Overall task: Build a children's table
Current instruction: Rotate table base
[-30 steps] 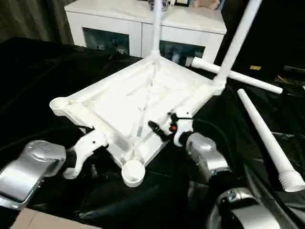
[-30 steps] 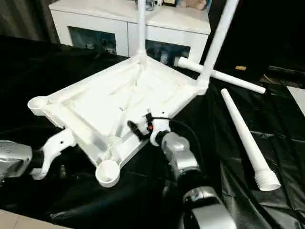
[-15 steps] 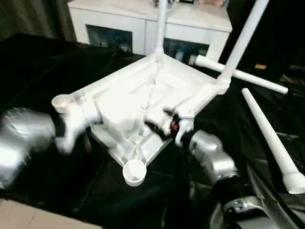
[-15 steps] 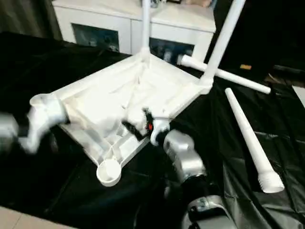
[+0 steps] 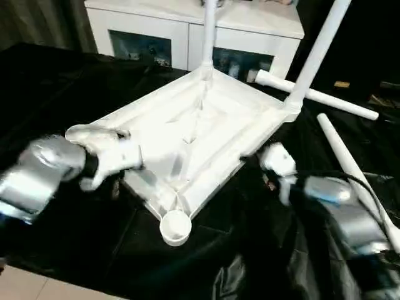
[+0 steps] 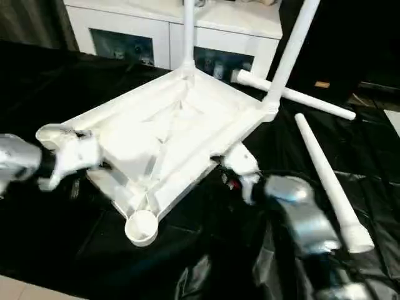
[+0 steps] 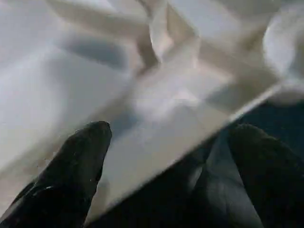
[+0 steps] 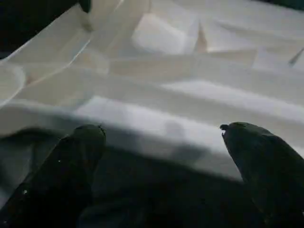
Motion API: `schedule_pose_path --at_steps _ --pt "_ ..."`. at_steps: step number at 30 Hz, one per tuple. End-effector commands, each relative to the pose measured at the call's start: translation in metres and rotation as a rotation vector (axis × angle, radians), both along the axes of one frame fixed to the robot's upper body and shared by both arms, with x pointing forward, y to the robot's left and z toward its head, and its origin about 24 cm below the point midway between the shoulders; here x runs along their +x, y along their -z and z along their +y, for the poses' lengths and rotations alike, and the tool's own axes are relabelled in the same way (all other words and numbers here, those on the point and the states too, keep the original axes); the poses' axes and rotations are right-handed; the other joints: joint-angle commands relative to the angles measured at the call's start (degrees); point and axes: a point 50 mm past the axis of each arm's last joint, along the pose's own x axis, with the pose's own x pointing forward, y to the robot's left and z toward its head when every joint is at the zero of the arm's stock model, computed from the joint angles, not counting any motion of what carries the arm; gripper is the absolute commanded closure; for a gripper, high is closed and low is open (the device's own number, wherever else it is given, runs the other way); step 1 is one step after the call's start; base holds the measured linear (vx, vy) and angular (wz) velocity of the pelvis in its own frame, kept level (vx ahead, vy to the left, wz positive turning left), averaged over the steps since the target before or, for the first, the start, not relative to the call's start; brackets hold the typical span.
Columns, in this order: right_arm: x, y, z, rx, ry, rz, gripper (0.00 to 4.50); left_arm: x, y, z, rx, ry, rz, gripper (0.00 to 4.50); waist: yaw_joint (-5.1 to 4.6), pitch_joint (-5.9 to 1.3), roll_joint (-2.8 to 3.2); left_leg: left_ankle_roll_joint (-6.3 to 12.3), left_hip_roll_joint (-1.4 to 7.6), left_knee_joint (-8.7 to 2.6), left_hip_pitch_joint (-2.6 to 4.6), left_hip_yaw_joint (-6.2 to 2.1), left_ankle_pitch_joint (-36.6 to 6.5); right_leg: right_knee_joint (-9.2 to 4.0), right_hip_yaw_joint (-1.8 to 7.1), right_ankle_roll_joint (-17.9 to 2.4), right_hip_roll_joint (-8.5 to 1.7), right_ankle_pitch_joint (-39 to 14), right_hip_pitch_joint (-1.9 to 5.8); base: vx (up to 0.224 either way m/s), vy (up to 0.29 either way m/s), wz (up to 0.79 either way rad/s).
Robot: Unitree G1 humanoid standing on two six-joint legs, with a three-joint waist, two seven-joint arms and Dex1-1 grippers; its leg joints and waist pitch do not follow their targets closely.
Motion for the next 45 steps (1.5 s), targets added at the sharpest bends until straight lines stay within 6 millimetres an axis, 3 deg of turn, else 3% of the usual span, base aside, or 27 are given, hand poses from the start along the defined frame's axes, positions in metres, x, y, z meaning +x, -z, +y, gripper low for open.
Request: schedule_pose_path --at_steps 1,2,3,7,11,12,17,19,23,34,45 --pt "-0.006 -0.004 0.005 -0.013 -0.055 0.007 0.00 0.007 -0.001 0.003 0.069 0.036 -0.031 0.07 0.19 -3.71 1.19 0.29 3.10 -4.54 0.75 -1.35 -6.66 -4.31 3.09 -10.68 -5.98 -1.55 3.14 0.000 0.000 0.00" --pt "-0.007 -0.004 0.005 -0.015 -0.058 0.009 0.00 0.007 0.000 0.003 0.076 0.039 -0.032 0.07 0.14 -3.72 1.16 0.27 3.13 -4.51 0.74 -1.34 -6.66 -4.32 3.10 -10.92 -6.03 -1.61 3.11 0.000 0.000 0.00" --pt "-0.008 -0.004 0.006 -0.014 -0.060 0.010 0.00 0.011 0.000 0.002 0.078 0.051 -0.043 0.07 0.18 -3.81 1.53 0.08 3.23 -4.44 0.87 -1.38 -6.68 -4.17 3.12 -11.54 -6.14 -1.39 3.02 0.000 0.000 0.00" --pt "-0.011 -0.004 0.010 -0.008 -0.053 0.021 0.00 0.022 0.005 -0.006 0.085 0.091 -0.071 0.07 0.49 -3.97 1.39 0.05 3.32 -4.32 1.02 -1.30 -5.75 -3.85 2.98 -12.93 -6.07 1.44 2.99 0.000 0.000 0.00" --pt "-0.016 -0.001 0.018 -0.007 -0.082 0.039 0.00 0.027 0.017 -0.006 0.136 0.105 -0.044 0.07 0.49 -4.11 1.28 0.34 3.17 -4.22 0.71 -1.37 -4.63 -3.53 2.93 -13.10 -6.12 4.56 3.32 0.000 0.000 0.00" --pt "-0.016 -0.001 0.018 -0.008 -0.085 0.040 0.00 0.028 0.018 -0.005 0.142 0.105 -0.042 0.33 0.50 -4.20 1.28 0.35 3.26 -4.22 0.76 -1.42 -4.64 -3.48 2.91 -13.26 -6.26 4.96 3.33 0.000 0.000 0.00" --pt "-0.019 -0.001 0.022 -0.004 -0.094 0.049 0.00 0.033 0.021 -0.003 0.169 0.113 -0.036 0.54 0.52 -4.12 1.14 0.52 3.25 -4.20 0.73 -1.40 -4.68 -3.55 2.93 -13.33 -6.26 4.94 3.37 0.000 0.000 0.00" --pt "-0.020 -0.001 0.023 -0.003 -0.094 0.050 0.00 0.034 0.020 -0.003 0.164 0.123 -0.022 0.77 0.64 -4.08 1.45 0.11 3.39 -4.28 0.80 -1.52 -5.44 -3.56 2.94 -13.40 -6.46 4.24 3.34 0.000 0.000 0.00" --pt "-0.020 0.000 0.024 -0.005 -0.093 0.052 0.00 0.033 0.018 -0.004 0.146 0.138 0.022 0.93 0.66 -4.13 1.43 -0.30 3.50 -4.31 0.87 -1.48 -5.48 -3.45 2.97 -13.84 -6.53 4.54 3.33 0.000 0.000 0.00" --pt "-0.020 0.002 0.026 -0.006 -0.093 0.056 0.00 0.026 0.017 -0.003 0.156 0.166 0.109 1.78 0.61 -4.20 1.27 0.38 3.46 -4.20 0.74 -1.47 -4.13 -3.20 2.92 -14.53 -6.57 7.18 3.54 0.000 0.000 0.00" --pt "-0.021 0.004 0.027 -0.007 -0.087 0.055 0.00 0.011 0.022 -0.002 0.136 0.141 0.164 2.77 0.41 -4.13 1.25 0.48 3.46 -4.20 0.72 -1.42 -4.19 -3.16 2.90 -14.71 -6.46 6.29 3.53 0.000 0.000 0.00"
